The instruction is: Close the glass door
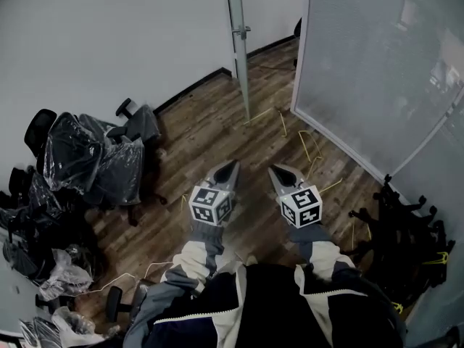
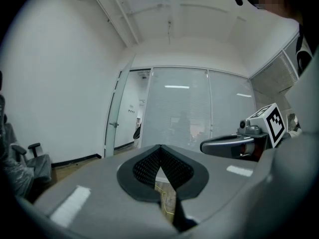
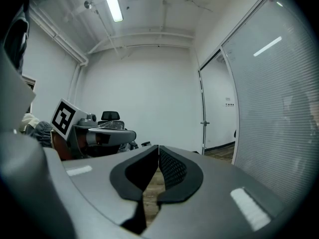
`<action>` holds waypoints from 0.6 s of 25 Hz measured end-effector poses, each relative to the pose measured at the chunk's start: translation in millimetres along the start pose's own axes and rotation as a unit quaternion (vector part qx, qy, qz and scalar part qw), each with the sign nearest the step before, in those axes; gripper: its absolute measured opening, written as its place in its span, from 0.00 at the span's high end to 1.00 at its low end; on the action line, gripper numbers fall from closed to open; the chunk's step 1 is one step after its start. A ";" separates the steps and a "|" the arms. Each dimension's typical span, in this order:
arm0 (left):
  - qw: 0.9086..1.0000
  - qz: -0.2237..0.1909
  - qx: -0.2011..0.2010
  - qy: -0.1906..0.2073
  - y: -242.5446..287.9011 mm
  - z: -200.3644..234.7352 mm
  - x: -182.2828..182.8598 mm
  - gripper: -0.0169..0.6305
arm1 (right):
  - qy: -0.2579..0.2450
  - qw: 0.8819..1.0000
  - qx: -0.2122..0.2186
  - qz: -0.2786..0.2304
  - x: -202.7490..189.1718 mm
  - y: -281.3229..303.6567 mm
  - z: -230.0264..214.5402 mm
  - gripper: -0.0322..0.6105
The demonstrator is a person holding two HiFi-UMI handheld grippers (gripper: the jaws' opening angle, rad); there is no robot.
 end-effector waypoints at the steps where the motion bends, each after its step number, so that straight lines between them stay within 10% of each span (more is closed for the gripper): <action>1: 1.000 0.000 0.000 0.002 9.8 10.1 3.7 0.97 | 0.000 1.000 -0.001 -0.002 3.3 12.1 -6.7 0.93; 15: 0.999 0.023 -0.019 0.023 161.7 95.7 0.1 0.97 | 0.011 0.999 0.030 -0.002 5.7 147.5 -124.0 0.92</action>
Point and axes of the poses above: the fingertips, and each gripper's own axes: y forward along the fingers, z to its left, x out of its top, the point moved 8 cm from there along -y, backward along the fingers
